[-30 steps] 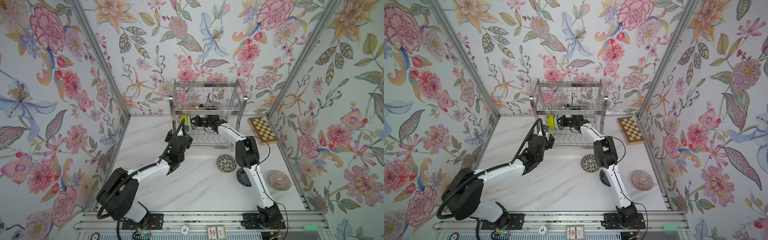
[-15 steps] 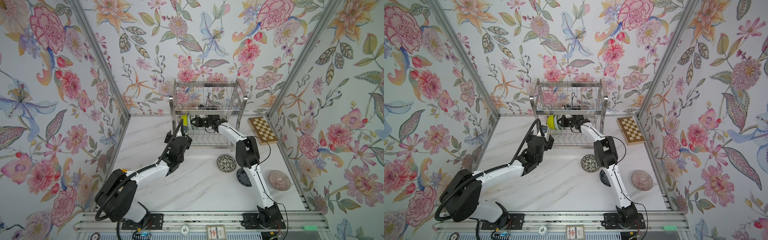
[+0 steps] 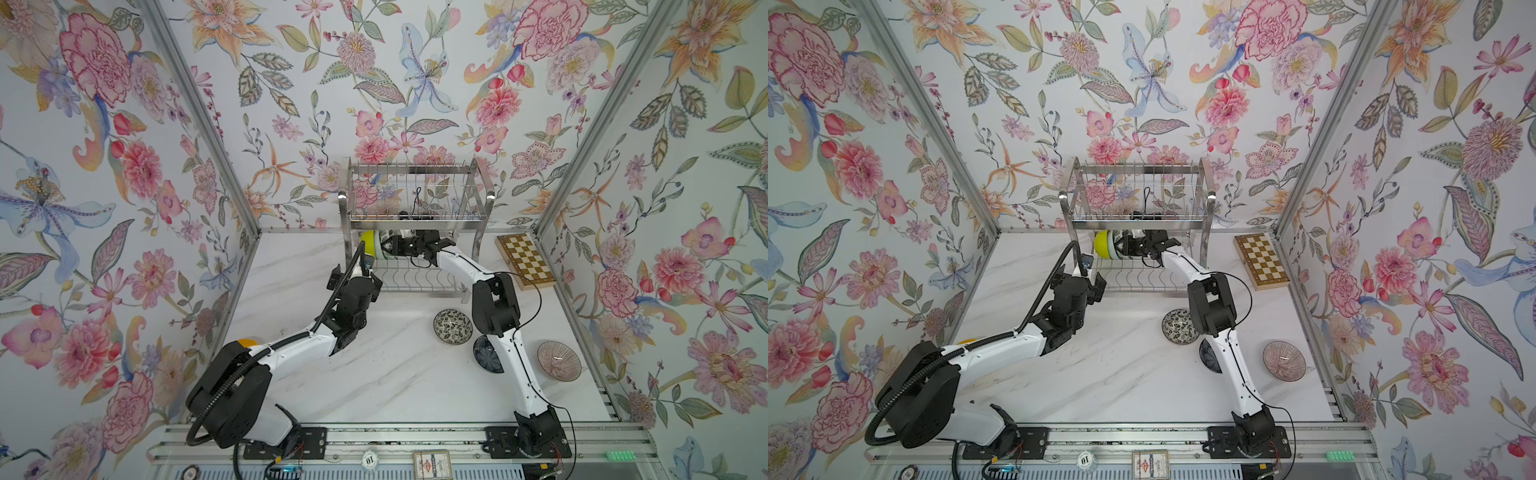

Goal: Load the bowls into the dish rack
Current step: 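Open the right gripper and release the leaf-patterned bowl in the rack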

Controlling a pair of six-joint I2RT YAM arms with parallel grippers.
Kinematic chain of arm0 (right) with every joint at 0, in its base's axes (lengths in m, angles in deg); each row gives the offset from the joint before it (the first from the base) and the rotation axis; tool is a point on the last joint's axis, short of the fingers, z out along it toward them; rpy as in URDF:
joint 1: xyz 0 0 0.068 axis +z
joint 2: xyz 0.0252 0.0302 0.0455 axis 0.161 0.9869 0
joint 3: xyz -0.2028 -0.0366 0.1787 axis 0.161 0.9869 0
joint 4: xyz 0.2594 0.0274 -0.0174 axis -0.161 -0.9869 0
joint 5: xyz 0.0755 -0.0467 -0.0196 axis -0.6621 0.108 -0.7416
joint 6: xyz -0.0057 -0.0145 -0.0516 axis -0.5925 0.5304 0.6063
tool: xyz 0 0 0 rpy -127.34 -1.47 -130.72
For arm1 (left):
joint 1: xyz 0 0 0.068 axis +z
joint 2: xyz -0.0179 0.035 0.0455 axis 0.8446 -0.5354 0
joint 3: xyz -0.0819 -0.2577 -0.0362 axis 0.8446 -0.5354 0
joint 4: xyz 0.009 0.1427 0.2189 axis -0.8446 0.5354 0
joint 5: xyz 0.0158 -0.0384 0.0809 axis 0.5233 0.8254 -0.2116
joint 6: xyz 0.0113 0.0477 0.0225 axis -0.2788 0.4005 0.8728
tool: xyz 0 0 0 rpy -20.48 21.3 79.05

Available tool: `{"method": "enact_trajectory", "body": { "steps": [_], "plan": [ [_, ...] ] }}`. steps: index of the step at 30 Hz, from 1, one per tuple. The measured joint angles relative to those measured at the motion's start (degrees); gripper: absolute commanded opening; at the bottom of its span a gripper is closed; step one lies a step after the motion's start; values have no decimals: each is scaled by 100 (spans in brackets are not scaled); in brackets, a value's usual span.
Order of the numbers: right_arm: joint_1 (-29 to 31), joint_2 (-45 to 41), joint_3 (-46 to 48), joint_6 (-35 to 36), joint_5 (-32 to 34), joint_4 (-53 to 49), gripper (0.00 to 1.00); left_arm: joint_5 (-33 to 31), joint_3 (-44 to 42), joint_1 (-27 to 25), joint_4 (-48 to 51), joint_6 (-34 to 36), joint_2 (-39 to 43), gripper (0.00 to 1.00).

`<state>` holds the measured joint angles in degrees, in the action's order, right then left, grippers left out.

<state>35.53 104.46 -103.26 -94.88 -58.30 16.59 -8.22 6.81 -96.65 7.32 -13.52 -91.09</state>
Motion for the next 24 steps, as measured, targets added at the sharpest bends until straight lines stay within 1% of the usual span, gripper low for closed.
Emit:
{"method": "enact_trajectory", "body": {
  "steps": [3,9,14,24],
  "plan": [
    [-2,-103,208,-63,72,127,37,-2,-28,0,4,0,46,99],
    [-22,-417,870,-195,190,516,43,-2,-50,0,4,-37,90,99],
    [-33,-479,1104,-275,214,761,50,-4,-74,-11,48,-44,92,99],
    [-85,-883,1840,-514,326,1357,56,-22,-79,-33,48,-109,94,99]
  ]
}}
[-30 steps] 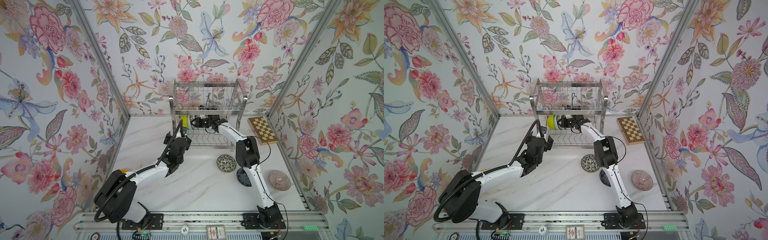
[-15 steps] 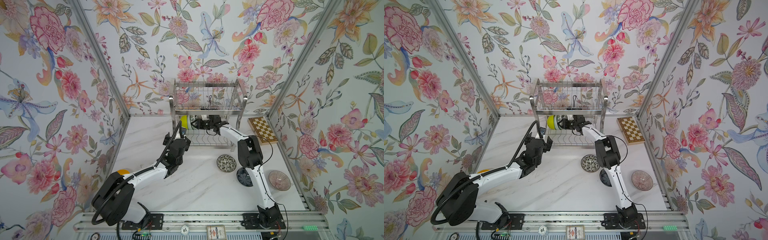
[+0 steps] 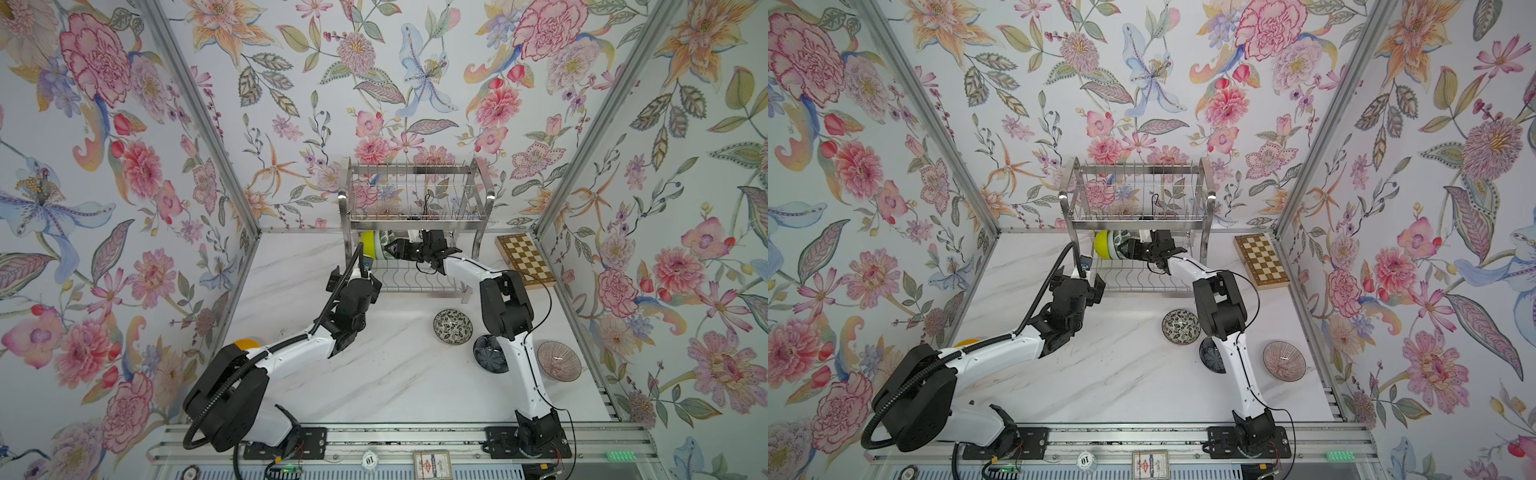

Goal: Load the bowls into the dish rack
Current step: 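Open the right gripper and release the leaf-patterned bowl in the rack, then pull the right gripper back out of the rack while the left gripper withdraws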

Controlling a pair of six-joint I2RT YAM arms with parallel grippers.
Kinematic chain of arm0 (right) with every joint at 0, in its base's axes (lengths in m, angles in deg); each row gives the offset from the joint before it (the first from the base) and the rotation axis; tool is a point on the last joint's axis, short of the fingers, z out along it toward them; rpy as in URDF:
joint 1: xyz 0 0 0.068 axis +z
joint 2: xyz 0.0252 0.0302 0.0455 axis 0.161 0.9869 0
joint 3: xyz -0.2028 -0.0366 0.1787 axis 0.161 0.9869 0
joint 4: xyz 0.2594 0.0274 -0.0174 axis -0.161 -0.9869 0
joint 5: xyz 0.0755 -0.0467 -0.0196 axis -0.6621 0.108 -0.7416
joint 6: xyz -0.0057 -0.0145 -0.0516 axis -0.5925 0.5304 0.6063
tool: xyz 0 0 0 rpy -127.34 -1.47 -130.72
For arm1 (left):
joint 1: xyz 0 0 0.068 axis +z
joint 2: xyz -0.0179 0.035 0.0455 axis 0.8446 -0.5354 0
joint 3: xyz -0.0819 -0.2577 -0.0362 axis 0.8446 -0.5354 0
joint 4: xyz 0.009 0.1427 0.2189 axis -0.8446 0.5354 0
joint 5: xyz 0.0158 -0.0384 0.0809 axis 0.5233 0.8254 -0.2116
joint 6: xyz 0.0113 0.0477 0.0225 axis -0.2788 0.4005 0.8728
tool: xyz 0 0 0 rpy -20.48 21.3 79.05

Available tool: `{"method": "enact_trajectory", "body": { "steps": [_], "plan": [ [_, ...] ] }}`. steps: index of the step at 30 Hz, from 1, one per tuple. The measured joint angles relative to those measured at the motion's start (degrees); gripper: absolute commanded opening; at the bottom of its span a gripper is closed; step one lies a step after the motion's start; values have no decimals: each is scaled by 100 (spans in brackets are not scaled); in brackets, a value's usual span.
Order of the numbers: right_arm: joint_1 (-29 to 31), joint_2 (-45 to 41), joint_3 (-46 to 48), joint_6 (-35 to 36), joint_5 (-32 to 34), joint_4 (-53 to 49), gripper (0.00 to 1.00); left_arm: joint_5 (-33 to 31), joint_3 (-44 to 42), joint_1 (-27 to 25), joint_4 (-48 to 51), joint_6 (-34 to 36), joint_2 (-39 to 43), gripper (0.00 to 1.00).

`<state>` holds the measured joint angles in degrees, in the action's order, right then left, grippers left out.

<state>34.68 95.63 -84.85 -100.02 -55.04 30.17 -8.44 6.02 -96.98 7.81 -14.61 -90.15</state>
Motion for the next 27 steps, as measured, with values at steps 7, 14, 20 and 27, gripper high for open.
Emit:
{"method": "enact_trajectory", "body": {
  "steps": [7,14,20,27],
  "plan": [
    [-7,-308,501,-129,118,393,58,-9,-37,-4,48,-24,92,99],
    [-4,-739,1235,-275,267,787,64,-39,-74,-50,149,-151,203,99],
    [-4,-1182,1939,-358,389,1095,70,-122,-140,-125,299,-278,289,99],
    [13,-1679,2741,-415,549,1366,86,-142,-317,-238,442,-472,551,99]
  ]
}}
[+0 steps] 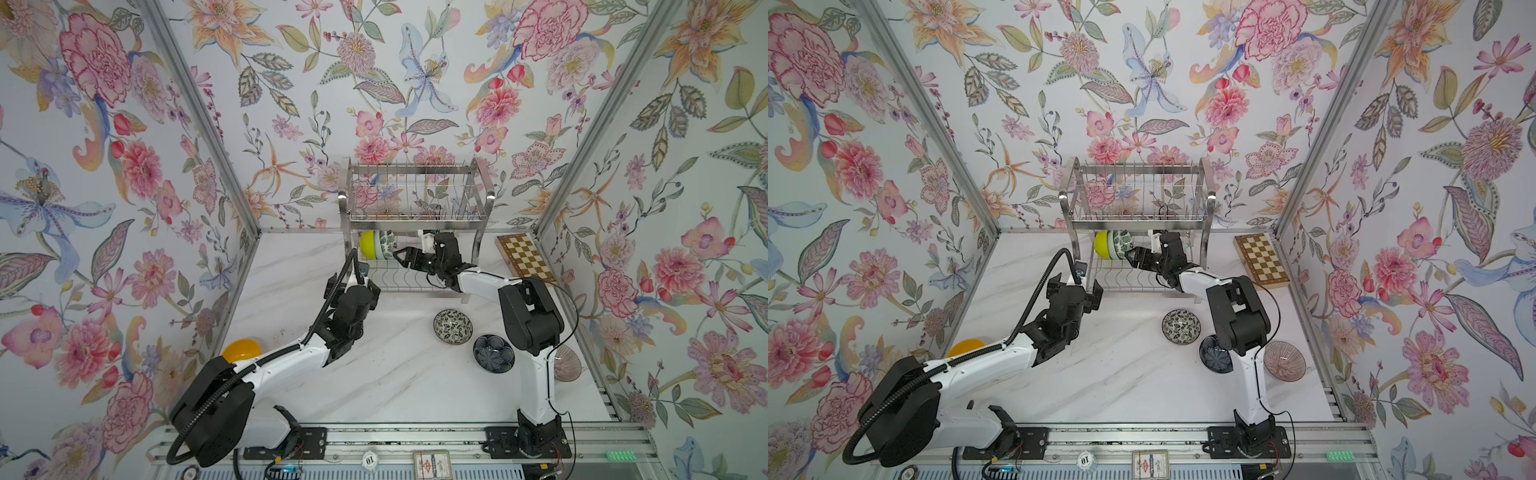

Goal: Load the bowls into the dish rack
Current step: 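Pull the right gripper back out of the rack while the left gripper withdraws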

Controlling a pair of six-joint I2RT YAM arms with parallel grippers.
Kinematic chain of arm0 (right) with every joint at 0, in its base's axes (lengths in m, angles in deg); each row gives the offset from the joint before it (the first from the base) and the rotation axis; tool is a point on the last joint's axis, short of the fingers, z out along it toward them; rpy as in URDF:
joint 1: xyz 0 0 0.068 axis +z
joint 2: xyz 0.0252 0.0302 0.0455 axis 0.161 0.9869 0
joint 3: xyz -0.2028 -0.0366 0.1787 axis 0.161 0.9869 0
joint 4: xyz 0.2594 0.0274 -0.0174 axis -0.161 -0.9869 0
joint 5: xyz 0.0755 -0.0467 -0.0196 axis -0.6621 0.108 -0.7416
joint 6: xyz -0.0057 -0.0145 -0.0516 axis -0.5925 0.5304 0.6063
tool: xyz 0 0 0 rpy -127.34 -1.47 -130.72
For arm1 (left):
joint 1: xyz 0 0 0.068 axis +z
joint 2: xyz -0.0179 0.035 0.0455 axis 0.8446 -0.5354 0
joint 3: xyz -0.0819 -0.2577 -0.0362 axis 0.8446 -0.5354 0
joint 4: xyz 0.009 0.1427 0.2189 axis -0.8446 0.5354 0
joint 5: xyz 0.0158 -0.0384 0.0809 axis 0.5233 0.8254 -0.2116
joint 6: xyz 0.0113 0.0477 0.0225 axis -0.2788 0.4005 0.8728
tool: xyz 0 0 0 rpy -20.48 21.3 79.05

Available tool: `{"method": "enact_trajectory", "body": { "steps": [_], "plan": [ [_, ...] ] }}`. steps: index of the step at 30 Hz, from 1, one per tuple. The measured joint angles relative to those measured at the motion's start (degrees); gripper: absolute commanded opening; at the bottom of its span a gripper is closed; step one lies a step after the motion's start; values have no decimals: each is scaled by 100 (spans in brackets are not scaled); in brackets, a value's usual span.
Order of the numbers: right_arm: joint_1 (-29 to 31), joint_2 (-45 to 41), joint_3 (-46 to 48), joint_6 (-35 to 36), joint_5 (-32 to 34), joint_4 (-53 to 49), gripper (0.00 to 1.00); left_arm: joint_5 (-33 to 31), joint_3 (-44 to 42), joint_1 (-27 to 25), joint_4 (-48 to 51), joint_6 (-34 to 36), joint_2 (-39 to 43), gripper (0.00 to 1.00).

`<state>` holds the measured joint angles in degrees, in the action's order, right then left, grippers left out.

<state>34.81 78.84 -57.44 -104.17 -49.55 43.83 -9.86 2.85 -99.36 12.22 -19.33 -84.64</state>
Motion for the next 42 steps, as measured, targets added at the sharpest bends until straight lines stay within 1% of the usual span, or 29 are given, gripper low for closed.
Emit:
{"method": "enact_trajectory", "body": {
  "steps": [1,2,11,20,27,33,36,42],
  "plan": [
    [13,-70,107,2,42,17,91,-9,-46,-24,17,-22,44,99],
    [26,-157,223,-11,87,33,98,-11,-96,-44,46,-59,96,99],
    [227,-1117,1252,72,372,254,99,-26,-280,-151,629,-551,643,99],
    [522,-1725,1965,267,678,315,98,-2,-605,-186,1207,-1237,1333,99],
    [848,-2243,2487,485,1084,308,99,85,-610,-221,1598,-1615,1486,99],
    [868,-2723,2804,570,1484,267,99,345,-649,-223,1674,-1897,1622,99],
    [868,-3112,3073,612,1740,197,99,498,-728,-229,1646,-1978,1692,99],
    [870,-4194,3582,815,2291,-142,99,739,-885,-245,1572,-2118,1742,99]
  ]
}}
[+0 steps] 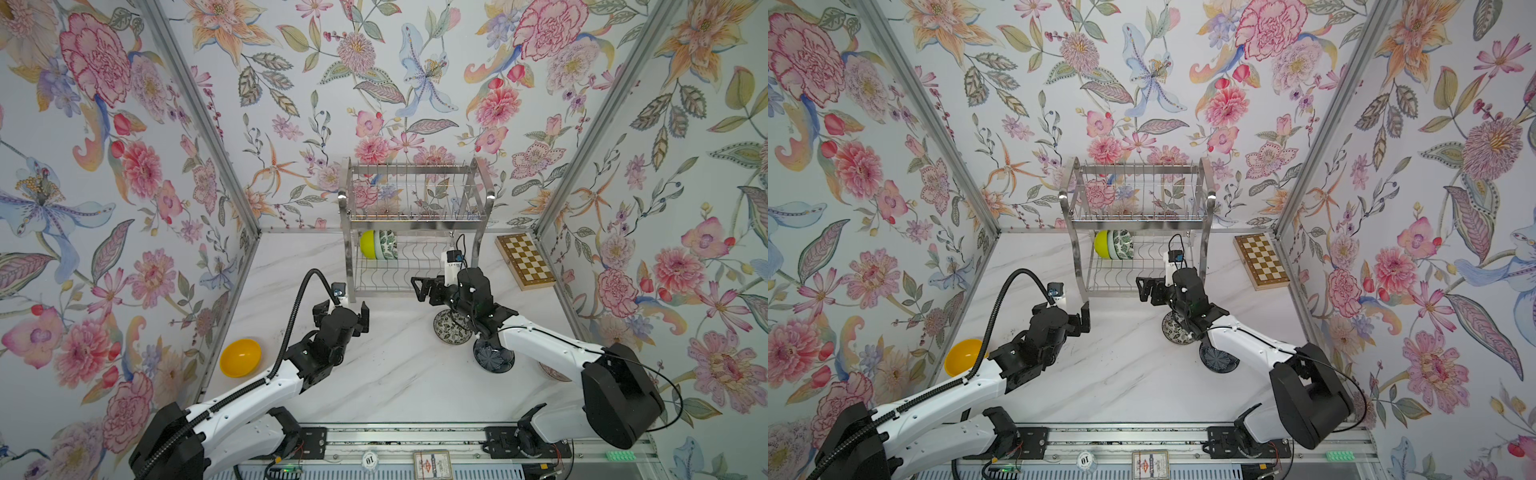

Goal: Load the bowls into the dish rack
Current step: 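Pull the right gripper back out of the rack while the left gripper withdraws, then move the left gripper toward the yellow bowl on the table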

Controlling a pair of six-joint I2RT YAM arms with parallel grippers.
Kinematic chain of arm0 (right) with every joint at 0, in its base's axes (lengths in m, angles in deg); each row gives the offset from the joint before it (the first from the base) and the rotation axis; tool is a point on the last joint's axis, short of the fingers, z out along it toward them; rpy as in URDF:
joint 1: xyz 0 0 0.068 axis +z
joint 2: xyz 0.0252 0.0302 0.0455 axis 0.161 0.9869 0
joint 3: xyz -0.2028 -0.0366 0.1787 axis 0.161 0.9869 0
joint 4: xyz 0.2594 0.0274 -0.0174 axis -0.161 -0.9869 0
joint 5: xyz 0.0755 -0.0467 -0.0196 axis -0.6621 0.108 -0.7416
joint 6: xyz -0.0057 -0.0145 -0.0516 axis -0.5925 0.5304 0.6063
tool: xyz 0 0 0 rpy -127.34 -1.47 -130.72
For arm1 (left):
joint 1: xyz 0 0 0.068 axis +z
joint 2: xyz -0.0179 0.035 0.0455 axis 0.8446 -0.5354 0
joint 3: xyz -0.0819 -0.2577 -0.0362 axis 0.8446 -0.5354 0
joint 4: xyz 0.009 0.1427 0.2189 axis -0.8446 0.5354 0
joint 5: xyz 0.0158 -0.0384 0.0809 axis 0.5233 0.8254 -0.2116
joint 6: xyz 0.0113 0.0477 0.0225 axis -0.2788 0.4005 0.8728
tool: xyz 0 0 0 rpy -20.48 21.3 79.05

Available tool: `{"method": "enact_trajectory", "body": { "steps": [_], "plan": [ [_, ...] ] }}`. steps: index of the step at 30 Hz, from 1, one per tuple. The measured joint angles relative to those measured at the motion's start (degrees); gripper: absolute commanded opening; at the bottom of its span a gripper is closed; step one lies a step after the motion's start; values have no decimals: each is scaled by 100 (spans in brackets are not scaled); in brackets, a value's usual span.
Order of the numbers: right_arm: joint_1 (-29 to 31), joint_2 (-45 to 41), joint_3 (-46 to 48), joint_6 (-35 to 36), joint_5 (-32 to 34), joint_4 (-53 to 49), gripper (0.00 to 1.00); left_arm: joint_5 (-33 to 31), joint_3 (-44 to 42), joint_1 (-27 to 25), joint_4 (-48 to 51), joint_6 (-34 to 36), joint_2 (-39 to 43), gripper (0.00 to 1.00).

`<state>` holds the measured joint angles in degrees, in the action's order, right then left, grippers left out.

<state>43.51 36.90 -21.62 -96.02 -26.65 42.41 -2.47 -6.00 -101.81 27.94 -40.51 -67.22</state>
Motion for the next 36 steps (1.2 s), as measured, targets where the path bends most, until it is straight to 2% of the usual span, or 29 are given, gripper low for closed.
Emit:
{"method": "enact_trajectory", "body": {
  "steps": [8,12,15,18,22,28,36],
  "plan": [
    [-144,-1478,415,179,863,-756,99,424,-140,-116,-457,-284,122,99],
    [-575,-1867,490,179,1296,-1187,99,577,-142,-203,-662,-490,122,99],
    [-1034,-1829,501,181,1285,-1316,95,662,-157,-278,-872,-608,120,99],
    [-1427,-1436,472,243,1217,-1327,83,702,-199,-310,-1038,-754,96,99],
    [-1676,-756,455,363,898,-1154,78,754,-216,-315,-1174,-876,42,99],
    [-1755,-17,144,839,662,-839,51,761,-295,-315,-1360,-841,44,99],
    [-1853,691,-435,1698,551,-573,23,577,-658,-282,-1919,-455,-85,99]
  ]
}}
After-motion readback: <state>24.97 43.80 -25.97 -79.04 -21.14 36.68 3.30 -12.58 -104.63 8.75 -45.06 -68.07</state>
